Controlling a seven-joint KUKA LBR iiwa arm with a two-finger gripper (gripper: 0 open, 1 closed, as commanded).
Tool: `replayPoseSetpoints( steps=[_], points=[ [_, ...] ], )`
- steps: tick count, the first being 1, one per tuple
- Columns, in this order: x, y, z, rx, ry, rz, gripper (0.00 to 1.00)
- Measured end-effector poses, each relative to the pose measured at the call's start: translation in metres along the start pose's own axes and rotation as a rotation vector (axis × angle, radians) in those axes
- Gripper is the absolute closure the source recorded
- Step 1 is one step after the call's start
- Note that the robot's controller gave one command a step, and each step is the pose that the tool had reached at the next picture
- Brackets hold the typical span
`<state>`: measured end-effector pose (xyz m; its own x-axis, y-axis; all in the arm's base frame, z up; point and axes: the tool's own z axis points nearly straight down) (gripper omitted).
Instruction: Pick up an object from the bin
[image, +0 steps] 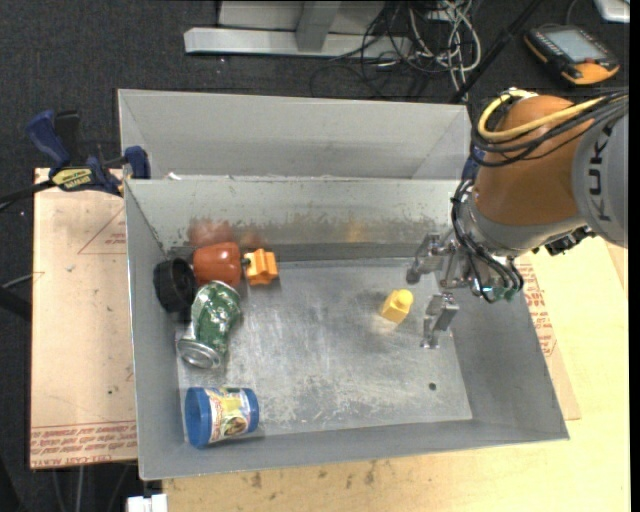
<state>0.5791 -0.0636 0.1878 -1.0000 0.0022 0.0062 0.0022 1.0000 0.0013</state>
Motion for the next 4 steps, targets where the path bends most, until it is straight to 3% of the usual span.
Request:
replayPoseSetpoints(
  steps=[1, 2, 3, 4],
  points=[
    [-0.002, 0.0, -0.004, 0.001, -0.008, -0.002, 0.0],
    [-0.023, -0.006, 0.065, 0.002, -0.013, -0.027, 0.0],
    [-0.027, -0.008, 0.087, 0.0, -0.005, -0.013, 0.0],
    [-0.03, -0.01, 0.071, 0.0, -0.012, 0.034, 0.0]
  ],
)
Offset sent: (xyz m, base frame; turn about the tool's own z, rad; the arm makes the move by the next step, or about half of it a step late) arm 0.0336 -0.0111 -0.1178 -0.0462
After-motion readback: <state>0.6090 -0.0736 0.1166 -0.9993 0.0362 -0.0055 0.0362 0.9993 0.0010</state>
